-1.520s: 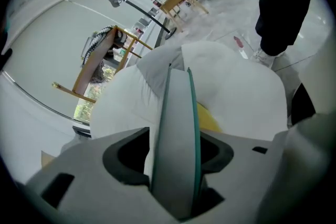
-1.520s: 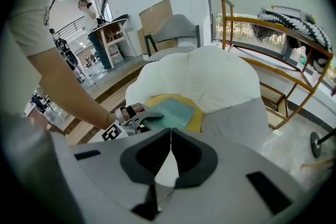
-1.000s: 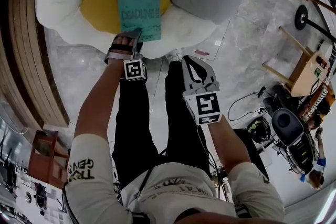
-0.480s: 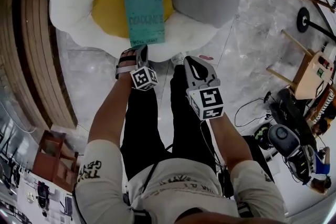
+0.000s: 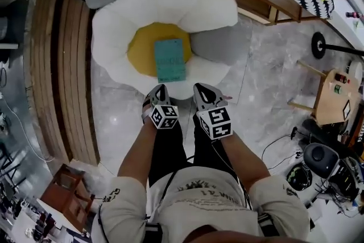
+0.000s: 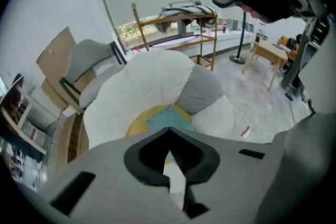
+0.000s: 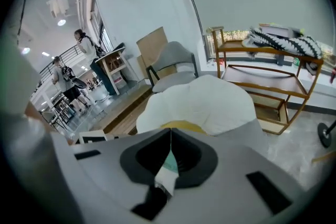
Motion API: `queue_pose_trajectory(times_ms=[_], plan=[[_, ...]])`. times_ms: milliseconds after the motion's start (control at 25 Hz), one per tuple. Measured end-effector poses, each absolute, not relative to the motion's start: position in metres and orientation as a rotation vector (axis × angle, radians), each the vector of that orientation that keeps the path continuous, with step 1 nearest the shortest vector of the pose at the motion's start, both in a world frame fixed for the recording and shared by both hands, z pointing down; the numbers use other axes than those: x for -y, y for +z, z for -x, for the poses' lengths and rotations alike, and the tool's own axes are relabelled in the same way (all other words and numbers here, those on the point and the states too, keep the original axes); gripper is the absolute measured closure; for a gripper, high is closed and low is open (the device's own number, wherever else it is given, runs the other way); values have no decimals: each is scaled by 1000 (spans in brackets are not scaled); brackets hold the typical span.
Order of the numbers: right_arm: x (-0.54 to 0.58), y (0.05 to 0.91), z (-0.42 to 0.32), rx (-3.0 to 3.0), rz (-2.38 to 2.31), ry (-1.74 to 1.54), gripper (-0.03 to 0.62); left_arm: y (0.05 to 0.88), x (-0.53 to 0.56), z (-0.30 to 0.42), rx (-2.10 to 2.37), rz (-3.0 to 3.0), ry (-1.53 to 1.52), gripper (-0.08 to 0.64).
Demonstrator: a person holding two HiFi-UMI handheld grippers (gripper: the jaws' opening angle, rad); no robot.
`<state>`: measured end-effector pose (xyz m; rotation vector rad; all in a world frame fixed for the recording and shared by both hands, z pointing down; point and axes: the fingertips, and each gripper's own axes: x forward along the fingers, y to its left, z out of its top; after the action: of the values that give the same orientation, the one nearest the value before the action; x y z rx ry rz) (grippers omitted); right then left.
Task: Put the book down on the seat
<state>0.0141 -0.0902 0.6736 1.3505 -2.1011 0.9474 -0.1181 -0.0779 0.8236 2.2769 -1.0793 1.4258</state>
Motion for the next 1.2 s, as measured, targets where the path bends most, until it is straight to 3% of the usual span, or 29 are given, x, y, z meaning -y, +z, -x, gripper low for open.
queue_pose_trajectory(times_ms=[520, 680, 1200], plan=[[156, 459, 4, 2339, -1451, 635, 565, 556, 134, 158, 1515, -2145, 782, 540], [171, 393, 21, 2467, -1519, 639, 565, 475, 155, 179, 1651, -2159, 663, 540], [224, 183, 64, 2800, -1640, 154, 566, 228, 200, 237, 2049, -2280, 267, 540]])
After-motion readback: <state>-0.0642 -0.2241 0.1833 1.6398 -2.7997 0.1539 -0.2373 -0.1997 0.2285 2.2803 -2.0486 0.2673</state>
